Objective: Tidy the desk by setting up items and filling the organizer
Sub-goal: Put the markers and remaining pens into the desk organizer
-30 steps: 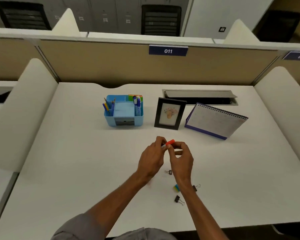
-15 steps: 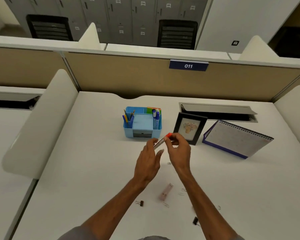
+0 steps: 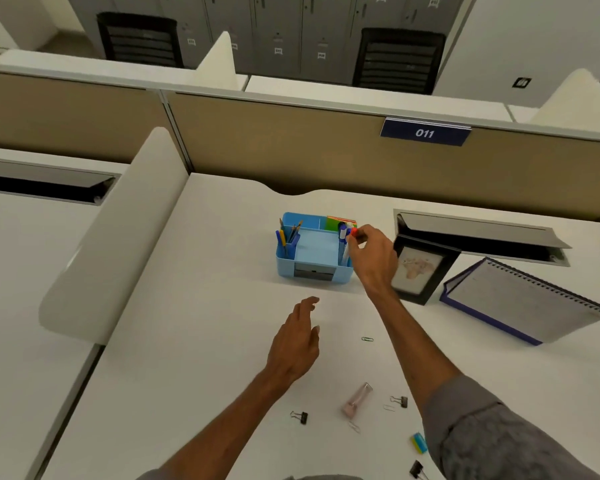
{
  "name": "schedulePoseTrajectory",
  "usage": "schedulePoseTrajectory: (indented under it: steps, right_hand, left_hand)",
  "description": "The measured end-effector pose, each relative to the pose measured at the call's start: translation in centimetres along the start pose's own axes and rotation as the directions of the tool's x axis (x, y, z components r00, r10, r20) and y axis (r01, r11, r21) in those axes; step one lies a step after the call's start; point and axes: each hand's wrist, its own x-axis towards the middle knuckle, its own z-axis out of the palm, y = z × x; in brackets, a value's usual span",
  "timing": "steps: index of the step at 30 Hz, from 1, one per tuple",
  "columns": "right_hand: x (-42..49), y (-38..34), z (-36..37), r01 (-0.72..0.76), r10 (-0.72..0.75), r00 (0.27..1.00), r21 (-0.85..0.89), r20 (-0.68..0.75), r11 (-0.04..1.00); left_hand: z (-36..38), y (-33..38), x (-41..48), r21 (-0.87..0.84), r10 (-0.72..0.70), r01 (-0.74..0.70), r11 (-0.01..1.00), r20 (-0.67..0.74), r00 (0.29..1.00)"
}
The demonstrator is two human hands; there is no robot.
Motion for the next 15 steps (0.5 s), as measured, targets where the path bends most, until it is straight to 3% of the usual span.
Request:
schedulePoseTrajectory:
  steps: [4, 8, 15]
  right_hand:
    - [0.3, -0.1, 1.5, 0.017, -0.014, 0.997, -0.038, 0.071, 0.999]
    - [0.3, 0.1, 1.7, -0.017, 0.011, 0.995, 0.06, 0.096, 0.998]
    - [-1.9, 3.3, -1.6, -0.036, 0.046, 0.997, 0.162, -0.057, 0.986]
  left_hand:
    - [0.3, -0.5, 0.0, 0.013, -0.011, 0.01, 1.0, 0.036, 0.999]
    - [0.8, -0.7, -0.7, 0.042, 0.004, -0.007, 0.999, 0.076, 0.997]
    - [2.6, 1.0, -2.0, 0.104, 0.074, -0.093, 0.99, 0.17, 0.983]
